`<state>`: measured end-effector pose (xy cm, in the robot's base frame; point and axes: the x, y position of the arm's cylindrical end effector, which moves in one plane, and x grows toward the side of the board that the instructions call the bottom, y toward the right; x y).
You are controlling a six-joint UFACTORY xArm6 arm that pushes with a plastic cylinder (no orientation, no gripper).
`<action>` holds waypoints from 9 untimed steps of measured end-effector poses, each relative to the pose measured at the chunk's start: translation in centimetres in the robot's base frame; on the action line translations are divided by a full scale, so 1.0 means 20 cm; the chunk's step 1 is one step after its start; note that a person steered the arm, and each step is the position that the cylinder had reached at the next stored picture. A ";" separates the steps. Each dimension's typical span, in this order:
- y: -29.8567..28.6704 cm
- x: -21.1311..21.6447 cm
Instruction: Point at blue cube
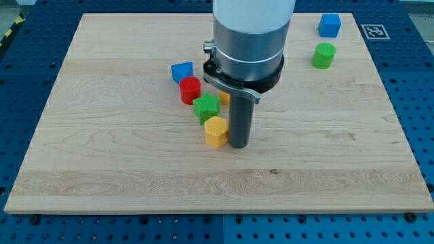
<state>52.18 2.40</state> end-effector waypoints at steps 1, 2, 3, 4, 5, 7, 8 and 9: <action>-0.04 0.00; -0.07 0.00; 0.03 0.00; 0.39 -0.01; 0.72 -0.11; 1.11 -0.52; 1.19 -0.72; 1.23 -0.94</action>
<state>33.44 26.97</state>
